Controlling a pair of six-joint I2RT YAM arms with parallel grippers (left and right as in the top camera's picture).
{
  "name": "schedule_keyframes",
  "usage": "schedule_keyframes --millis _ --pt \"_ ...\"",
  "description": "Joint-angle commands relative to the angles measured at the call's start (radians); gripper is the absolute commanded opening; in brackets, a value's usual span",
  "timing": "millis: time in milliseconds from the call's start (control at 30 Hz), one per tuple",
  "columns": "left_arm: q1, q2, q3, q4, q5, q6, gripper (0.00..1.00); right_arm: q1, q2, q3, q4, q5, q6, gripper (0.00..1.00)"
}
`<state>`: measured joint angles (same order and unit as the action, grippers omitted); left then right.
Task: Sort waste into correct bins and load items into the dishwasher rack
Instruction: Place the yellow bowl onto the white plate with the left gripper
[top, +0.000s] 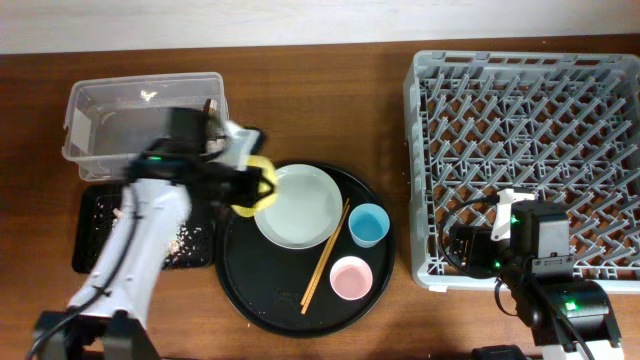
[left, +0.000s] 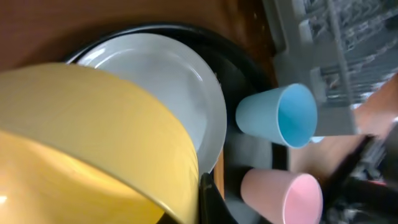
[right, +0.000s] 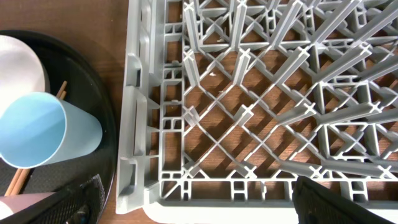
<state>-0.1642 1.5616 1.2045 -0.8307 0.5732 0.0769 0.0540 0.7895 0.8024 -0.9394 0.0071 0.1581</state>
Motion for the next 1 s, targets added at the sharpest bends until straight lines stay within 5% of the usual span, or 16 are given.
schedule_keyframes --millis 0,233,667,967 --pt "-0.135 0.016 0.010 0.057 -0.186 -0.089 0.04 0.004 -0.001 0.021 0.000 -0.003 0.008 0.98" --pt "-0.318 0.148 0.010 0.146 -0.286 -0.089 0.07 0.004 -0.001 0.021 -0.005 -0.003 0.008 0.99" --pt "-0.337 0.185 0.037 0.151 -0.279 -0.089 0.29 0.004 -0.001 0.021 -0.005 -0.002 0.008 0.98" --pt "-0.345 0.172 0.152 0.072 -0.046 -0.088 0.43 0.004 -0.001 0.021 -0.004 -0.002 0.008 0.98"
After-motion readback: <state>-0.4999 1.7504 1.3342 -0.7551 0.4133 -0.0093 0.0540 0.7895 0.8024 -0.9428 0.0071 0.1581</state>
